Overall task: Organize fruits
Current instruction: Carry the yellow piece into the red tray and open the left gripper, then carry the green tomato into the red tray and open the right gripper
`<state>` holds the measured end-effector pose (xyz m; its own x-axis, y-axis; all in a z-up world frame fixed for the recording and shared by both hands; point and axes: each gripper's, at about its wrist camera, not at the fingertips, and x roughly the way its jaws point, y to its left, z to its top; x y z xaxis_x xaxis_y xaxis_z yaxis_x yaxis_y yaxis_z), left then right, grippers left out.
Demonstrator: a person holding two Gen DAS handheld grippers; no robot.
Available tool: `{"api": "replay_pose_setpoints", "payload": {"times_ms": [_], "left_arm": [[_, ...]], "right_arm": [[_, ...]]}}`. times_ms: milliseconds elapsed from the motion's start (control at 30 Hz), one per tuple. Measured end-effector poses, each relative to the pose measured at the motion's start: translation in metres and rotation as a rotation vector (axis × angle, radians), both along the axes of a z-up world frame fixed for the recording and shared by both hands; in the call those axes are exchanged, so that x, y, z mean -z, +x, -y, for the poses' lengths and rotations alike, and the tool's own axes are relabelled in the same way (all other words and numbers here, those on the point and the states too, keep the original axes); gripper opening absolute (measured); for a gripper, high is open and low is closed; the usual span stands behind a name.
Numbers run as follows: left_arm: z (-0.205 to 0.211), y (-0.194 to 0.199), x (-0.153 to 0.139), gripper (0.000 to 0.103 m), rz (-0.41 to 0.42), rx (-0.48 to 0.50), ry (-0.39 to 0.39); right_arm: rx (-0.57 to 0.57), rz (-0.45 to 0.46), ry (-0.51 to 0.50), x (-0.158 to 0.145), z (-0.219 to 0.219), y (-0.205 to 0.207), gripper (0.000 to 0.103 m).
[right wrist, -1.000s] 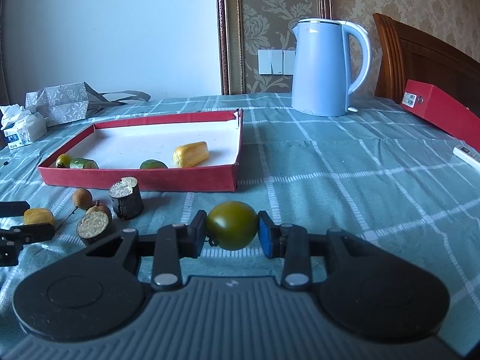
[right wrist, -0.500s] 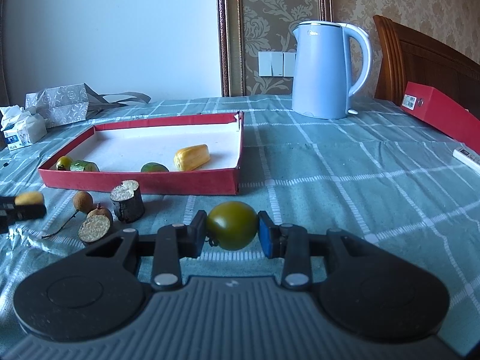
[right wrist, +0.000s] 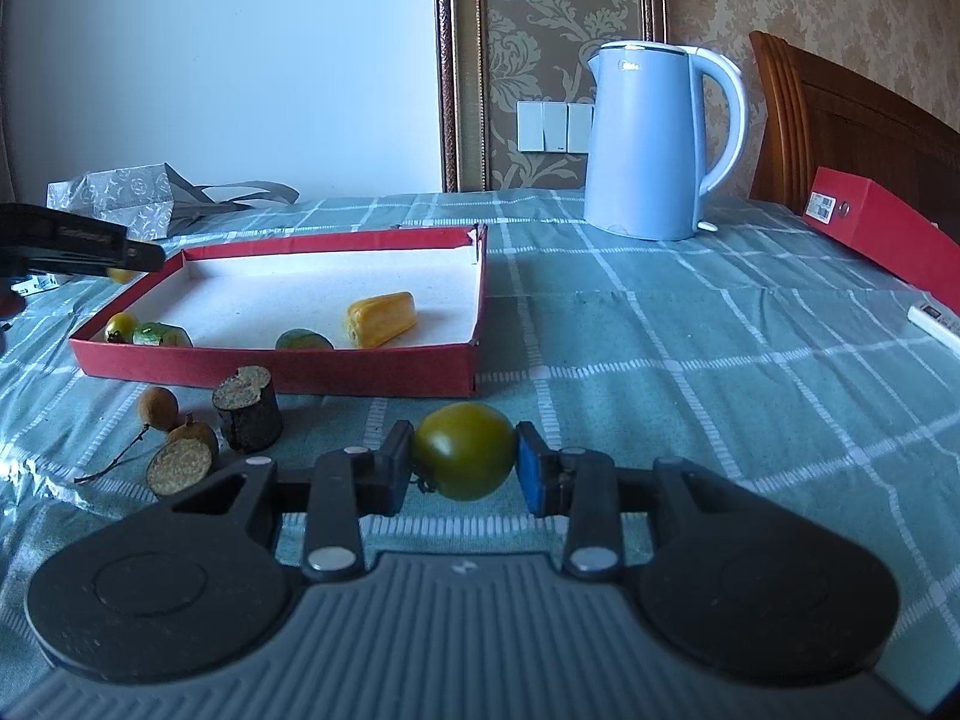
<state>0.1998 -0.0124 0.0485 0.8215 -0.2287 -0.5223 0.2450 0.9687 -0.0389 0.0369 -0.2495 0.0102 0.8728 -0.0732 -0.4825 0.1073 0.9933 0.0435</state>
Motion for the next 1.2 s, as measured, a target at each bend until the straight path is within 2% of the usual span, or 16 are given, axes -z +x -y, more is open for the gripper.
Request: {"api": "replay_pose_setpoints", "payload": {"times_ms": [133, 333, 567, 700, 867, 967, 1133, 1200], "left_arm": [[0.007, 0.019, 0.016, 0.041, -0.054, -0.009, 0.024], [0.011, 0.029, 0.031, 0.042, -0.089, -0.022, 0.053], [0.002, 0.019, 0.026, 0.043, -0.061, -0.039, 0.046], [-0.001, 0.004, 0.016, 0.052, 0.008, -0.034, 0.057], [-0.016, -0.033, -0.001, 0.052, 0.099, -0.037, 0.009], [-0.027, -0.062, -0.001, 0.054, 0.13, -0.034, -0.012], [-0.045, -0.1, 0.008, 0.054, 0.119, -0.036, -0.085], [-0.047, -0.106, 0.015, 0.054, 0.106, -0.042, -0.092]], "right_arm": [[-0.005, -0.009, 0.005, 0.002, 0.0, 0.004, 0.034], [-0.009, -0.013, 0.001, 0.003, -0.002, 0.008, 0.034], [-0.011, -0.02, -0.002, 0.004, -0.004, 0.01, 0.034], [-0.005, -0.024, -0.003, 0.005, -0.004, 0.008, 0.034], [-0.003, -0.014, -0.016, 0.002, -0.007, 0.005, 0.034], [-0.009, -0.001, -0.026, -0.003, -0.011, 0.004, 0.034], [-0.033, 0.023, -0.048, -0.012, -0.021, 0.007, 0.034], [-0.049, 0.036, -0.066, -0.017, -0.029, 0.01, 0.034]]}}
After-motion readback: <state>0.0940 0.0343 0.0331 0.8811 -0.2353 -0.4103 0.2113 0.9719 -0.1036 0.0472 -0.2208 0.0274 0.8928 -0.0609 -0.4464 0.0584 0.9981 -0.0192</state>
